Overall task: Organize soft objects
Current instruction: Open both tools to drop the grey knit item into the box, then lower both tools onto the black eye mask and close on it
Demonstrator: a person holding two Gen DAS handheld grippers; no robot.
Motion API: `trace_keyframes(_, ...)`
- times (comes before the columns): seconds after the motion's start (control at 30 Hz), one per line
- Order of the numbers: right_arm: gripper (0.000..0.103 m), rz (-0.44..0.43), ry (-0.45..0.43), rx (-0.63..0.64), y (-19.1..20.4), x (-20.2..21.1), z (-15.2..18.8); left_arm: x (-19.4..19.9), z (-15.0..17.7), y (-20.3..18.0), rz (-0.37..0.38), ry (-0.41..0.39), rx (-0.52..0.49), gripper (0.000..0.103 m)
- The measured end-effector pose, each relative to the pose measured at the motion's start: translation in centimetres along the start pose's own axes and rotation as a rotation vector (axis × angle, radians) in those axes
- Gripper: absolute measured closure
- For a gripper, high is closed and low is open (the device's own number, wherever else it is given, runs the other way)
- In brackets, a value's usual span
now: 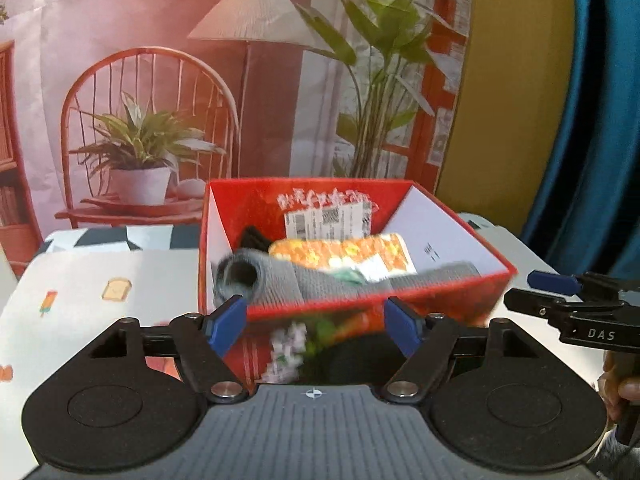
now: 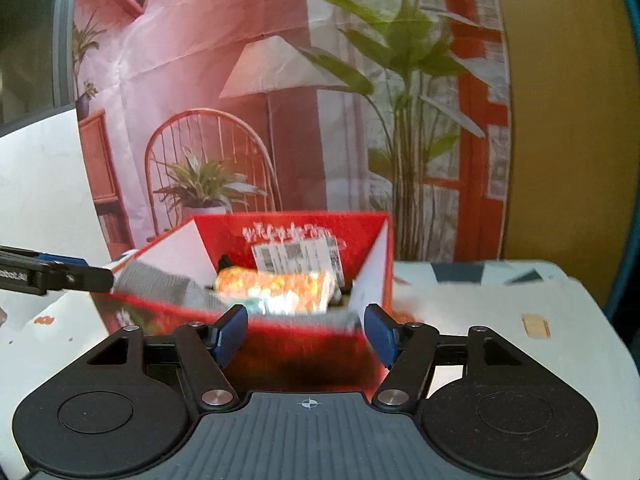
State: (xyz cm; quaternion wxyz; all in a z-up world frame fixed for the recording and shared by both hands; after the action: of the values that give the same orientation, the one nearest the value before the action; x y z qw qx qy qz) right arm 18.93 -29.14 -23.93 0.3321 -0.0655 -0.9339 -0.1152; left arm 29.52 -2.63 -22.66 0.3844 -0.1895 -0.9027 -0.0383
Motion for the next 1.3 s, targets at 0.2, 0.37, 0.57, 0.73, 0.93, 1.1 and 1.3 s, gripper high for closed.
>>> trace_keyframes(0.2,0.042,0.004,0.085,-0.051,-0.8,-1.3,5.5,-1.5,3.4,-1.1,0.030,0.050,-0.040,0.026)
trace_keyframes(0.37,0.042,0.002,0.132,-0.109,-1.5,-2.9,8.2,-3.5,4.9,-1.0,0.061,0.088,-0.036,0.025)
trace_keyframes(0.57,0.041,-0.014,0.158,-0.133,-1.8,-4.1,9.0,-6.2,5.2,-0.1,0.073,0.112,-0.008,0.025)
trace_keyframes(0.73,0.038,-0.034,0.170,-0.165,-2.1,-4.8,9.0,-7.5,4.9,0.5,0.125,0.108,0.042,0.024)
trace_keyframes(0.93,0.036,-0.061,0.177,-0.179,-2.0,-5.4,8.9,-8.4,5.1,-0.9,0.193,0.130,0.035,0.022)
trace_keyframes(1.1,0.032,-0.083,0.182,-0.200,-2.2,-5.7,8.7,-8.7,5.9,-1.5,0.176,0.138,0.007,0.036)
trace_keyframes(1.3,0.031,-0.127,0.192,-0.225,-2.2,-6.1,8.5,-8.9,6.1,-0.6,0.163,0.154,0.019,0.049)
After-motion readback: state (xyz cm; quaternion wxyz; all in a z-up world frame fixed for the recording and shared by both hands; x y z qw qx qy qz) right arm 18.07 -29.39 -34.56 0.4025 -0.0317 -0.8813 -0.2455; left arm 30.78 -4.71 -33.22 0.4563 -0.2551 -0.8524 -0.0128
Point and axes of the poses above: each gripper's, at about its wrist camera, not at the fingertips, and x roughly against the way its jaws point, y to its left, z to its underside, the point moved 10 cm from there along -x, roughly the way its jaws point, and after that the axes turned 13 degrees about y, right-handed, at the moved point
